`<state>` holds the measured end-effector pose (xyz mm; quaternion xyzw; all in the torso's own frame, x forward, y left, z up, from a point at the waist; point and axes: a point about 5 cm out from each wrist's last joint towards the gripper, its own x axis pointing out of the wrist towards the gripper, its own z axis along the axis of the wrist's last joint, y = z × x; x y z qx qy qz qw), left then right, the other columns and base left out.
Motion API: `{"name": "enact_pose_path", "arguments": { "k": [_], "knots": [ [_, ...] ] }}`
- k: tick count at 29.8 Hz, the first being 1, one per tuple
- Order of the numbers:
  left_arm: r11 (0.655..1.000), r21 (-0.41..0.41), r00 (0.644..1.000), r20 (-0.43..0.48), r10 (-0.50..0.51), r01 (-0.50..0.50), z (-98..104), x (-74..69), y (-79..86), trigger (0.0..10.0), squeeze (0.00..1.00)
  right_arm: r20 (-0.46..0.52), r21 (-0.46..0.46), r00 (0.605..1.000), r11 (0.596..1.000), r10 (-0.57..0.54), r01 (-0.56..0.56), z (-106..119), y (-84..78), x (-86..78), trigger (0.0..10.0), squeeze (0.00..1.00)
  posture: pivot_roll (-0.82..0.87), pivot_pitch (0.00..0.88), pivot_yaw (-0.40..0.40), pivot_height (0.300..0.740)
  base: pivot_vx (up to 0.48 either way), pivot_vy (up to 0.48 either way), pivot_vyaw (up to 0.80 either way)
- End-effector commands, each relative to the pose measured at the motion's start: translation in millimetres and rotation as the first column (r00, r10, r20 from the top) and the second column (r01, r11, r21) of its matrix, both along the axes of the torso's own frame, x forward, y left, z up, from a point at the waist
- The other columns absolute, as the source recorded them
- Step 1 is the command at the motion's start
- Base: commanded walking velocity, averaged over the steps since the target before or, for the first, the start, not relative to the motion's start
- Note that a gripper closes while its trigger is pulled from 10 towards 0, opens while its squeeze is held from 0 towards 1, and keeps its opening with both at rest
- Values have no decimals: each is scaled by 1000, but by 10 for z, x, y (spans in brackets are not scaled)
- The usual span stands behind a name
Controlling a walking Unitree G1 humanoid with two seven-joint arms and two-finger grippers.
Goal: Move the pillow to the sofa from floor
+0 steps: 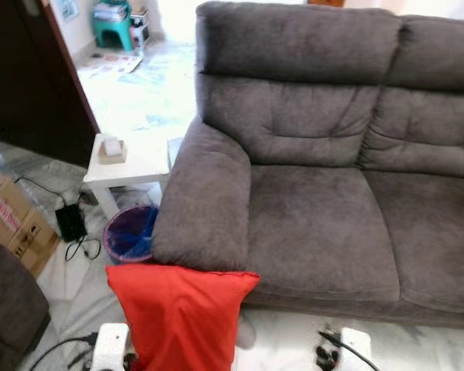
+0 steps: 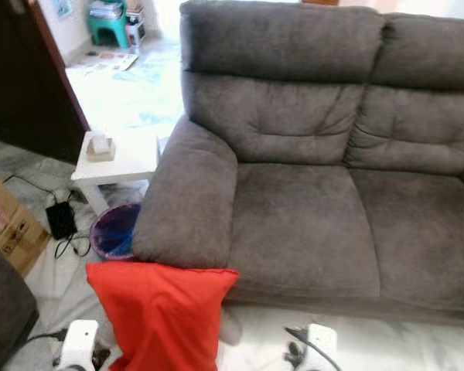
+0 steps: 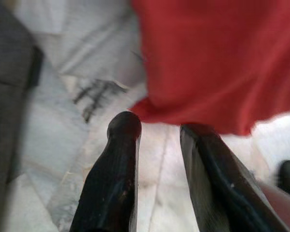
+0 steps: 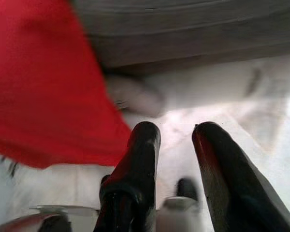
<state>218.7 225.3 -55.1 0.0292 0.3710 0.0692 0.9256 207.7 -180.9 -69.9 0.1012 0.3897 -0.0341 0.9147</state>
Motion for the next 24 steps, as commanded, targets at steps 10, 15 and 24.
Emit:
{"name": "enact_pose_path", "arguments": {
  "k": [10, 15, 24],
  "knots": [
    [1000, 21, 999, -44, 4, -3, -81, -134, 6, 10000, 0, -12, -13, 1000, 1000, -3, 3, -18, -60, -44, 10000, 0, 34, 112, 30, 740, 0, 0, 800],
    [1000, 24, 1000, -15, -7, 7, -43, -72, -6, 10000, 0, -10, -8, 1000, 1000, 0, 0, -17, -49, -42, 10000, 0, 32, 104, 36, 740, 0, 0, 800],
    [990, 87, 967, 222, -127, 110, 286, 350, -126, 10000, 0, 171, 68, 985, 998, -19, 8, 201, -31, 261, 10000, 0, 24, 90, 49, 740, 0, 0, 89]
  ]
}}
